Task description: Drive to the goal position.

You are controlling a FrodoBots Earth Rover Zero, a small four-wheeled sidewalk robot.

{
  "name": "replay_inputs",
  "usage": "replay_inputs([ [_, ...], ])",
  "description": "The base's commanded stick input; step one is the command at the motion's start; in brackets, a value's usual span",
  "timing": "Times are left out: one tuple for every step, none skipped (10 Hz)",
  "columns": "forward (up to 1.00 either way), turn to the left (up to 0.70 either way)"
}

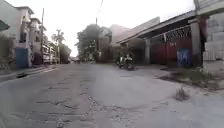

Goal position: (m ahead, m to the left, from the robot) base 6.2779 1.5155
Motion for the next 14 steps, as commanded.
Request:
replay_inputs([
  [0.7, 0.0],
  [0.7, 0.0],
  [0.7, 0.0],
  [0.7, 0.0],
  [0.7, 0.0],
  [0.7, 0.0],
  [0.7, 0.0],
  [0.7, 0.0],
  [0.7, 0.0],
  [0.7, 0.0],
  [0.7, 0.0],
  [0.7, 0.0],
  [0.7, 0.0],
  [0.7, 0.0],
])
